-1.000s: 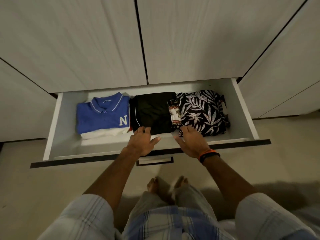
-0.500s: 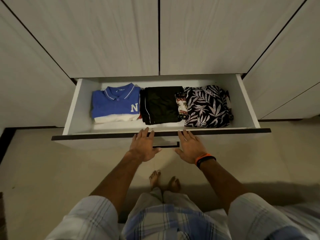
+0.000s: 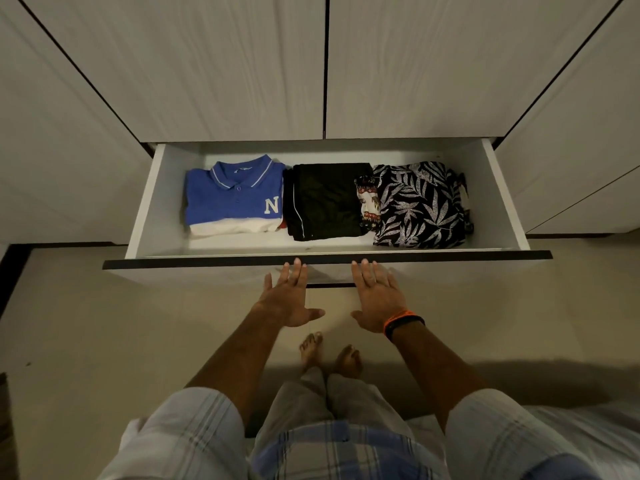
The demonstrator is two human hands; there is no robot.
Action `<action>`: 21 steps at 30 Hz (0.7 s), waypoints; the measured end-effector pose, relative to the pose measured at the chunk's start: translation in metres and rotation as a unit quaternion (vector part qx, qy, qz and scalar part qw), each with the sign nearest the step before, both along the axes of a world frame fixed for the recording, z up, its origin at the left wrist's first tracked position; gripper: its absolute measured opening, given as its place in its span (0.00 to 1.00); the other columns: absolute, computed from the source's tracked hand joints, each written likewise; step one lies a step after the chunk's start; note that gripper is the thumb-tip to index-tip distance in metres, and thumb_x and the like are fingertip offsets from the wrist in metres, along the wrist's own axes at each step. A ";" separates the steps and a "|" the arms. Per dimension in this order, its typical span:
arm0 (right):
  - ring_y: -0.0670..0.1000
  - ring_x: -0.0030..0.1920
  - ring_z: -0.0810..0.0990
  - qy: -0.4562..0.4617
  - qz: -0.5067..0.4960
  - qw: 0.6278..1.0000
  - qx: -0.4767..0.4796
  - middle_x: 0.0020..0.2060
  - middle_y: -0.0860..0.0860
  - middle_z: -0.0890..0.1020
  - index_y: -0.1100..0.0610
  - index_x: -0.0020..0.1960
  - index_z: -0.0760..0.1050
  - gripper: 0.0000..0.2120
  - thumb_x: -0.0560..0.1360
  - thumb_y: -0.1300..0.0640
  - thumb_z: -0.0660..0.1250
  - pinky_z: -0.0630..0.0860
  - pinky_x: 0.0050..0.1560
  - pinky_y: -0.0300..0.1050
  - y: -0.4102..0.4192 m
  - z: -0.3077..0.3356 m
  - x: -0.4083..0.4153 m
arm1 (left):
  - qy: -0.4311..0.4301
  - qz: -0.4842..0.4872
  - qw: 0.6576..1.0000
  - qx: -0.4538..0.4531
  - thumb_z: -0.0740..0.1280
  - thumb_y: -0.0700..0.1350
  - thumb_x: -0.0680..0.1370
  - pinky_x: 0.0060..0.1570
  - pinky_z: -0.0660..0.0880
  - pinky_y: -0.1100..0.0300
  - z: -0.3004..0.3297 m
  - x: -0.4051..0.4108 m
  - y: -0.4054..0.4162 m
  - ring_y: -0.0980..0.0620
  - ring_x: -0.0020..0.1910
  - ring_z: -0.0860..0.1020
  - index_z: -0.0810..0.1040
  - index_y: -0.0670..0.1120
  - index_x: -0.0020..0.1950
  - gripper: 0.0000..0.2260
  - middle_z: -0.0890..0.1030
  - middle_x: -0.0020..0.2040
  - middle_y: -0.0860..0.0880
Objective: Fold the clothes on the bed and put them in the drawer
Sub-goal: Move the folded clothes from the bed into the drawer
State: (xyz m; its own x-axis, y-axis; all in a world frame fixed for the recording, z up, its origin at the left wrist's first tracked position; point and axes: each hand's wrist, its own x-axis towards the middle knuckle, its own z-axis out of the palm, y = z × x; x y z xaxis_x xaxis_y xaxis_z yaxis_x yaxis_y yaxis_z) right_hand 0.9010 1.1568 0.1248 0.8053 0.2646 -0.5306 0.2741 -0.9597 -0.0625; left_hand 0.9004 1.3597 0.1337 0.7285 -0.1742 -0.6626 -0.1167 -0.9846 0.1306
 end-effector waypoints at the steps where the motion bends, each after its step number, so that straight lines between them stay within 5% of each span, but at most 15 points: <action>1: 0.60 0.79 0.42 0.000 -0.003 1.000 0.001 0.80 0.58 0.42 0.56 0.80 0.34 0.48 0.77 0.43 0.65 0.43 0.78 0.59 0.001 0.000 0.002 | 0.002 -0.003 1.000 0.003 0.59 0.68 0.77 0.75 0.40 0.40 -0.002 0.001 0.000 0.42 0.79 0.37 0.35 0.46 0.80 0.46 0.34 0.80 0.44; 21: 0.60 0.79 0.41 0.011 -0.016 1.000 -0.004 0.80 0.57 0.41 0.54 0.80 0.33 0.47 0.77 0.52 0.66 0.44 0.77 0.63 0.014 0.005 0.126 | -0.041 0.010 0.999 0.019 0.61 0.67 0.77 0.74 0.37 0.37 -0.009 0.115 0.006 0.43 0.79 0.36 0.33 0.45 0.79 0.48 0.34 0.80 0.44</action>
